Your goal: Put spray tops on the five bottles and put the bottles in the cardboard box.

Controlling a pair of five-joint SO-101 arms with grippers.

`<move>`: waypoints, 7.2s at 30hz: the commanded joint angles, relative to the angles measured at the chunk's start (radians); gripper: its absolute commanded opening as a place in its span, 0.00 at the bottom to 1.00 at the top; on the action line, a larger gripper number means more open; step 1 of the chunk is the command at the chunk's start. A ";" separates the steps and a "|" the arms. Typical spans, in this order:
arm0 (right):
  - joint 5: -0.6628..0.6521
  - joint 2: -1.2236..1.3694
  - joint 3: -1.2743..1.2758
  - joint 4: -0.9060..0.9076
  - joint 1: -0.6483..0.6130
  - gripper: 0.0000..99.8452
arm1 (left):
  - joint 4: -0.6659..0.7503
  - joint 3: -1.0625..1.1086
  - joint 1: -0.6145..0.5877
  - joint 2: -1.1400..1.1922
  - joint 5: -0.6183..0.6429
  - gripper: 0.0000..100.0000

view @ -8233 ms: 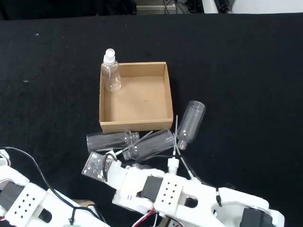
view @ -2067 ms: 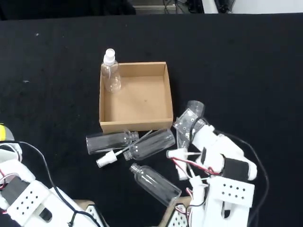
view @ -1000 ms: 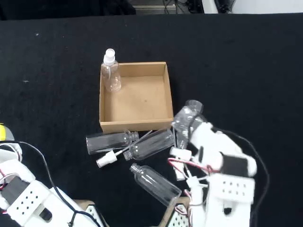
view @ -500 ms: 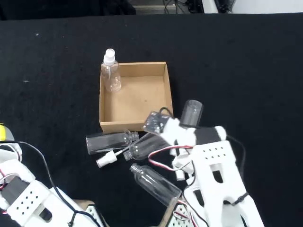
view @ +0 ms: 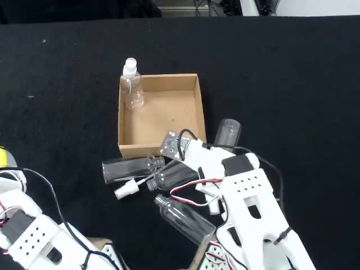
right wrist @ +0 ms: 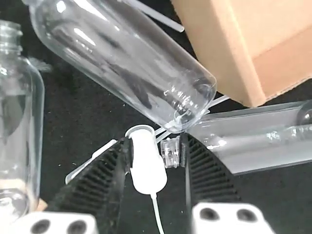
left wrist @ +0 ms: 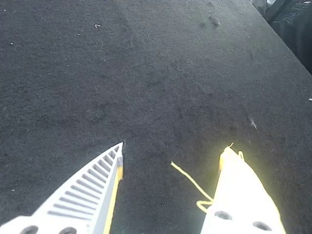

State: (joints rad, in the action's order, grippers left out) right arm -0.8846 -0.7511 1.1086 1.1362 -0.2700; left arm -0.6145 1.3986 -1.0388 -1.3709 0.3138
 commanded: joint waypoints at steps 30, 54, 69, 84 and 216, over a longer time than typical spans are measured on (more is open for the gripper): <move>-0.081 -0.001 -0.061 0.098 0.216 0.20 | 0.006 -0.013 0.008 0.000 -0.009 0.23; -0.180 0.004 0.160 -0.203 0.341 0.20 | 0.006 -0.013 0.008 0.000 -0.009 0.23; -0.253 -0.002 0.177 -0.120 0.362 0.03 | 0.006 -0.013 0.008 0.000 -0.011 0.23; -0.002 0.027 -0.300 0.064 0.918 0.01 | 0.003 -0.013 0.010 0.000 -0.011 0.23; 0.902 0.067 -0.940 0.305 0.387 0.01 | -0.569 -0.541 1.121 0.522 -0.658 0.29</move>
State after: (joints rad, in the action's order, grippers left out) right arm 0.0100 -0.6467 0.1711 1.4707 0.1243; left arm -1.1868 0.9060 0.0061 -0.8539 -0.4028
